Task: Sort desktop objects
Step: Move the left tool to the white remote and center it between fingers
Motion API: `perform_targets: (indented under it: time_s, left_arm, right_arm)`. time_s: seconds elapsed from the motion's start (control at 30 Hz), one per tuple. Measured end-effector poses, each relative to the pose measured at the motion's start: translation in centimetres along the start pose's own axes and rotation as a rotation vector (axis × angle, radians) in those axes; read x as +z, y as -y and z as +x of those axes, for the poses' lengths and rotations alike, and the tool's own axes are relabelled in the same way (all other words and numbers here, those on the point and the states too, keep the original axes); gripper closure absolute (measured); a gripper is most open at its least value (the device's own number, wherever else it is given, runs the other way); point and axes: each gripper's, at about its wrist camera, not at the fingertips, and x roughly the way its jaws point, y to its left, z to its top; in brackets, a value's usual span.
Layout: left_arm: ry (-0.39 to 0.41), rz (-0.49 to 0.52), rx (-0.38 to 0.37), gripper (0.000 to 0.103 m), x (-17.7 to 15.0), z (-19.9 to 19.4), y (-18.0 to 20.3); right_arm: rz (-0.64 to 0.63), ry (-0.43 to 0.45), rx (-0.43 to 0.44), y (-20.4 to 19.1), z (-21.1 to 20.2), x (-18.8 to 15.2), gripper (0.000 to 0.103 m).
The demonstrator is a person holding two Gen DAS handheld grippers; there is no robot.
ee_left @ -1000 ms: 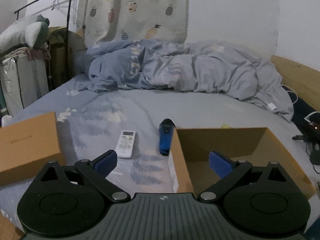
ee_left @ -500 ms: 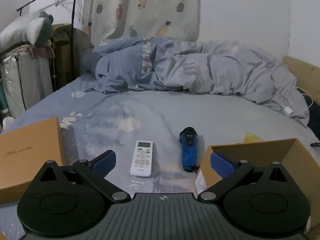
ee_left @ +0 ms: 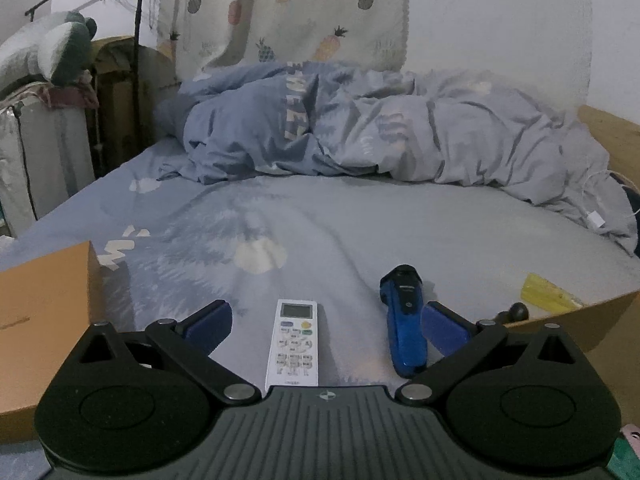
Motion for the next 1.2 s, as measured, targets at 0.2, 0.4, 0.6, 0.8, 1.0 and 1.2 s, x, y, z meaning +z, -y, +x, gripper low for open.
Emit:
perform_targets:
  time_s: [0.2, 0.4, 0.6, 0.8, 1.0, 1.2]
  left_arm:
    - [-0.02, -0.001, 0.011, 0.0, 0.1, 2.9, -0.7]
    - [-0.063, 0.01, 0.017, 0.0, -0.4, 6.3, -1.3]
    - [-0.109, 0.024, 0.025, 0.0, -1.2, 9.5, -1.4]
    - [-0.153, 0.011, 0.034, 0.0, -2.0, 11.9, -1.9]
    - [-0.18, 0.013, 0.037, 0.004, -2.6, 13.1, -2.1]
    - [-0.191, 0.012, 0.04, 0.005, -2.8, 13.6, -2.2]
  right_arm:
    - [0.007, -0.014, -0.007, -0.1, 1.3, 0.2, 0.0]
    - [0.016, -0.031, -0.026, 0.4, 2.0, 0.1, 0.0]
    - [0.034, -0.05, -0.044, 1.4, 3.0, -0.1, 0.0]
    - [0.042, -0.063, -0.048, 1.9, 3.8, -0.3, 0.0]
    - [0.053, -0.075, -0.057, 2.2, 4.5, -0.5, 0.0]
    - [0.06, -0.08, -0.058, 2.2, 4.9, -0.6, 0.0]
